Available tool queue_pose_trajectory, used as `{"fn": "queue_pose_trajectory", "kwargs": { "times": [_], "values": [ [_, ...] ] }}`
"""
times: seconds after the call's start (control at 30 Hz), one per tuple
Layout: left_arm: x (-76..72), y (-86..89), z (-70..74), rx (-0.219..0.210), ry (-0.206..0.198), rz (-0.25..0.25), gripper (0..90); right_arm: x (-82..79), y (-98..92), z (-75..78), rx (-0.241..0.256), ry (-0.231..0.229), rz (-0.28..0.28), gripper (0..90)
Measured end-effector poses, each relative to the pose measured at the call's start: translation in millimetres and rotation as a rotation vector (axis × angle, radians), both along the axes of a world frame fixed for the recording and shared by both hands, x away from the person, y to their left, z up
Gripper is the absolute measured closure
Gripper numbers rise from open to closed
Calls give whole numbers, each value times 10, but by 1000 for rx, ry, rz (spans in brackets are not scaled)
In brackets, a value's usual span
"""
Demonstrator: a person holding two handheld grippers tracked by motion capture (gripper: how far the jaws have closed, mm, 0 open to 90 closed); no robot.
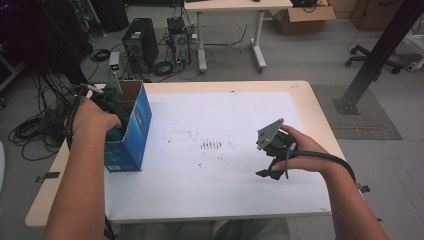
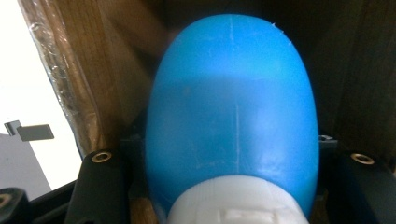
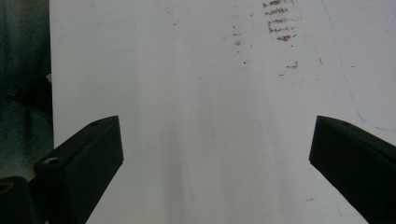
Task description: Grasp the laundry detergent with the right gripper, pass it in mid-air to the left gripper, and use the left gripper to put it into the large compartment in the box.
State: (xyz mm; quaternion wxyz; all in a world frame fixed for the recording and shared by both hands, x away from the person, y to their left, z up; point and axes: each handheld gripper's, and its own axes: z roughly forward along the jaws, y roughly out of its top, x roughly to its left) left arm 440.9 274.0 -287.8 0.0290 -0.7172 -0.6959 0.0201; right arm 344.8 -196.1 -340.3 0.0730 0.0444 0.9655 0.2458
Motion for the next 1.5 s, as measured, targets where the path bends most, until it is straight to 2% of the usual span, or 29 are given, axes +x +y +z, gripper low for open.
{"fn": "queue_pose_trajectory", "kwargs": {
  "times": [0.2, 0.47, 0.63, 0.8, 1.17, 1.5],
  "values": [
    [9, -27, -7, 10, 3, -6, 383, 2, 3, 4, 4, 0, -2, 30],
    [0, -8, -6, 3, 1, 0, 380, -4, -14, -1, 4, 0, -8, 30],
    [-6, -6, -8, 3, -5, 8, 356, -6, -12, -8, 3, -1, -8, 30],
    [-9, -41, 11, 11, -1, -7, 323, -13, -11, -6, 6, -2, -6, 30],
    [-41, -64, 127, 18, -24, -7, 309, -31, -43, -6, 13, -5, -12, 30],
    [-93, -71, 304, 23, -41, -1, 252, -34, -35, 21, 23, -13, -9, 30]
  ]
}}
